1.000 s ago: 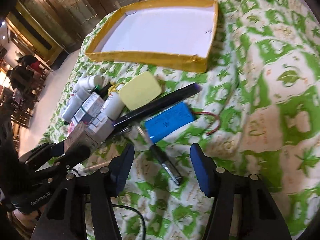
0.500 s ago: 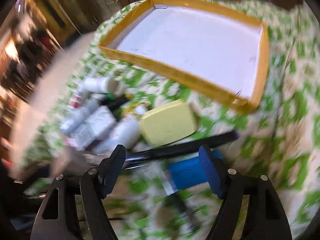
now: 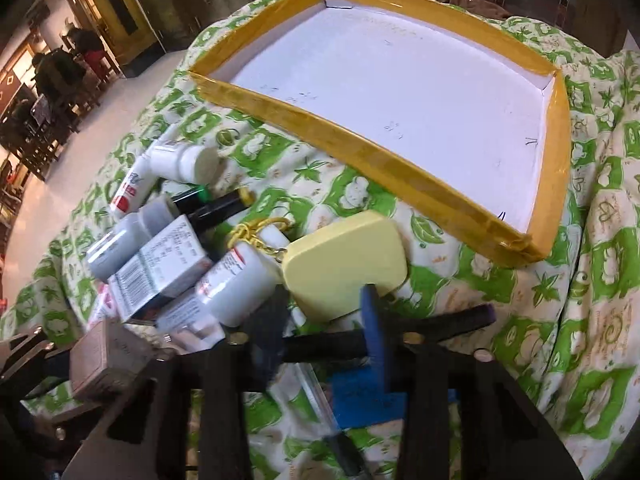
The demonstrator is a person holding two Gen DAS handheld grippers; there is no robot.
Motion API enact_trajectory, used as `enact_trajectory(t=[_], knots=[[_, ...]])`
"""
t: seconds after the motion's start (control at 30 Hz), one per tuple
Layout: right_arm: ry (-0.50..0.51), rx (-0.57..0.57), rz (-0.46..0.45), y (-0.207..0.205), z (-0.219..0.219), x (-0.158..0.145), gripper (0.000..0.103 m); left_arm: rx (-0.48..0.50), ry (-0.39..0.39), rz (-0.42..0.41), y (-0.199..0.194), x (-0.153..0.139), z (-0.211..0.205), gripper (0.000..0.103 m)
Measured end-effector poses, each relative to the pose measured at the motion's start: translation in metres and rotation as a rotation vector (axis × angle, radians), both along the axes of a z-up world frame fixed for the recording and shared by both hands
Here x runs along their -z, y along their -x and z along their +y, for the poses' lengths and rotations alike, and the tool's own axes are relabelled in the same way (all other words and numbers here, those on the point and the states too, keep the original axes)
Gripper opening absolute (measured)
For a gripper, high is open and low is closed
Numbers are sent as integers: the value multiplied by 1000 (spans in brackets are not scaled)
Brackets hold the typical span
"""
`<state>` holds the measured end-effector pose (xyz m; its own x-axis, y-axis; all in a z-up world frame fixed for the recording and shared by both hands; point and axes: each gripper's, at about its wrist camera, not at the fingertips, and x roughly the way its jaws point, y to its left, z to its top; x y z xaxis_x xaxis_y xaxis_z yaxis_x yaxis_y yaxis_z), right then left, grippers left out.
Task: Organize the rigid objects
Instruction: 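Grasp the yellow sponge with keychain with right tool while left tool holds the box, then carry box and sponge into the yellow-rimmed tray and open both tools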
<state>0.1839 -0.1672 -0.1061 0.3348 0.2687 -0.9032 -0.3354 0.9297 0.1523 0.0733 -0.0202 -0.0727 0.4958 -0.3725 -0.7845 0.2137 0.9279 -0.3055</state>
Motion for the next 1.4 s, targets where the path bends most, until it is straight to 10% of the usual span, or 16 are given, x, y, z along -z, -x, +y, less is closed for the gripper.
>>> enact_trajectory(t=[0.13,0.3,0.47,0.97,1.4], knots=[[-5,-27,-30,10,5,-9,6,-4,-2,1,0,0,0,37],[-53,-19,-17,14,-3,-9,7,-6,0,2,0,0,1,37],[-101,30,-17,12,-22,-14,57,-7,6,2,1,-1,1,37],[-484,331,320,-32,-58,19,58,23,28,6,2,0,-2,37],[-554,439,263,-22,-53,19,44,6,35,-15,3,-2,1,37]])
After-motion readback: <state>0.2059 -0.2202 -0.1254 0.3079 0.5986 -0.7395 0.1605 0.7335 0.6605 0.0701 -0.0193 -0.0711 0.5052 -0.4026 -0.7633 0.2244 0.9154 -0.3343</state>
